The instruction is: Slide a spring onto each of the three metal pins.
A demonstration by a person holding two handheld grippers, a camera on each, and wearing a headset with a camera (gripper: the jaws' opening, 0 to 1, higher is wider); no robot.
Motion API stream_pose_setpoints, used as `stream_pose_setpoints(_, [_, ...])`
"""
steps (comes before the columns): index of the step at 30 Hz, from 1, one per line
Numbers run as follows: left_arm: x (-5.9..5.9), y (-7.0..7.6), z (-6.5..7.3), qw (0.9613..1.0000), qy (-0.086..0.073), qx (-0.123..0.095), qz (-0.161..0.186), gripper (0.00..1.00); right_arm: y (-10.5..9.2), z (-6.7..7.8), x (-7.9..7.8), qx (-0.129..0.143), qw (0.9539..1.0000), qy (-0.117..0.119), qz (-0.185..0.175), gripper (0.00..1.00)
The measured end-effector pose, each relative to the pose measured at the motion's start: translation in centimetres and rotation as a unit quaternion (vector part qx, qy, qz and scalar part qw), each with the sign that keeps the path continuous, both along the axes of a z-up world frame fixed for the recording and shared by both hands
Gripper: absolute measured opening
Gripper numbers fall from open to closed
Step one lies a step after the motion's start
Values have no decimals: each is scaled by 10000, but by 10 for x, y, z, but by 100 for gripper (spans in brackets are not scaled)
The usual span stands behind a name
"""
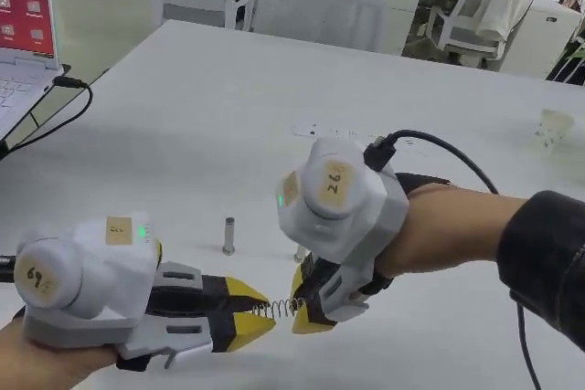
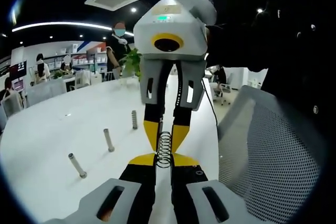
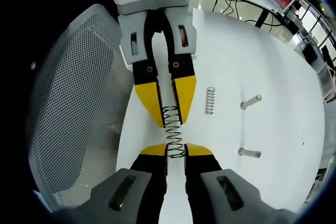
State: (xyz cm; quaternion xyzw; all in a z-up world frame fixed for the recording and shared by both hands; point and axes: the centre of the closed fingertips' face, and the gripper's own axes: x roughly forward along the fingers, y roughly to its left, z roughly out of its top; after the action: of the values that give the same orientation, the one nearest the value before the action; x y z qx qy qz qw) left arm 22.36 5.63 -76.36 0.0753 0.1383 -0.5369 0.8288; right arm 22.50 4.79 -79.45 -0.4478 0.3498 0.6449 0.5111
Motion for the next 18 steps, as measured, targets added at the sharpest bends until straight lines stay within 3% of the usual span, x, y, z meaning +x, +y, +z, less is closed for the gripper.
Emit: stream_pose_setpoints(18, [3, 0, -4, 10000, -9, 89, 34, 2, 13, 29, -3, 343, 9993, 28, -123, 9])
